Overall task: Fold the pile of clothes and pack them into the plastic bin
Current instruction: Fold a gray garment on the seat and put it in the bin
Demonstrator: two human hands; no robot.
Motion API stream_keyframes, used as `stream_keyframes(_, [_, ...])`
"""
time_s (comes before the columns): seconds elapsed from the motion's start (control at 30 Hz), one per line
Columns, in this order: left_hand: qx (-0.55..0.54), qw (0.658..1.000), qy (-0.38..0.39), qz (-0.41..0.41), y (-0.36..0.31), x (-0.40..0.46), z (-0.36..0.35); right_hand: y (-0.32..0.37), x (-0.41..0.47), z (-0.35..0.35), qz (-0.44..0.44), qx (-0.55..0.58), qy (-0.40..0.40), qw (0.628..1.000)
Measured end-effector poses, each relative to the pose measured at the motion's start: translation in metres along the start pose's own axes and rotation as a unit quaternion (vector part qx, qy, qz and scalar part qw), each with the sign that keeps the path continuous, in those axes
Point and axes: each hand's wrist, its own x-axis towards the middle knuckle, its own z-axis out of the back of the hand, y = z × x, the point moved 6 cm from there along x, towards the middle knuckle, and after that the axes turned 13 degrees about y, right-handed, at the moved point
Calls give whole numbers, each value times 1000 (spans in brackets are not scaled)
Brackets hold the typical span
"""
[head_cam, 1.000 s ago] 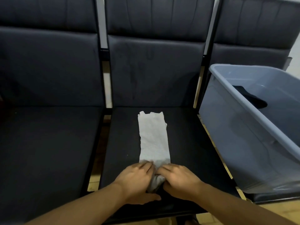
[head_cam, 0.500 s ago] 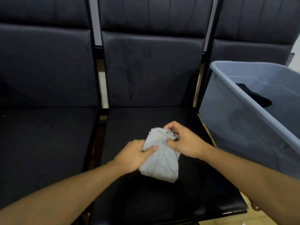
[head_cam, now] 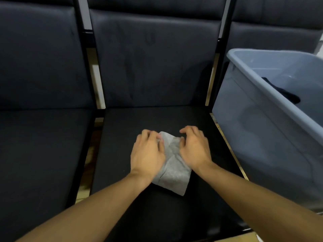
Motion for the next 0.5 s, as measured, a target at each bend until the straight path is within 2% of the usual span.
stream_keyframes(0.03, [7,999,0,-34,-7,-5,-2,5,-8,-6,38,3,13,999])
stream_keyframes(0.07, [20,997,32,-65,-14,-10,-11,10,-15,-17,66,0,53,996])
stream_keyframes(0.13, [89,980,145,-107,-18,-21,-41,9,-25,-44,80,-33,149,985])
stream_keyframes(0.2, [131,960,232,-85,-1,-21,-64,-1,-25,-61,70,-53,185,979])
stream_keyframes(0.27, [111,959,254,-63,17,-16,-71,-9,-21,-68,73,-47,181,980])
stream_keyframes(0.4, [144,951,269,-44,30,-9,-74,-14,-15,-73,80,-51,146,985])
stream_keyframes(0.5, [140,946,289,-36,33,-4,-70,-14,-10,-76,82,-46,170,981])
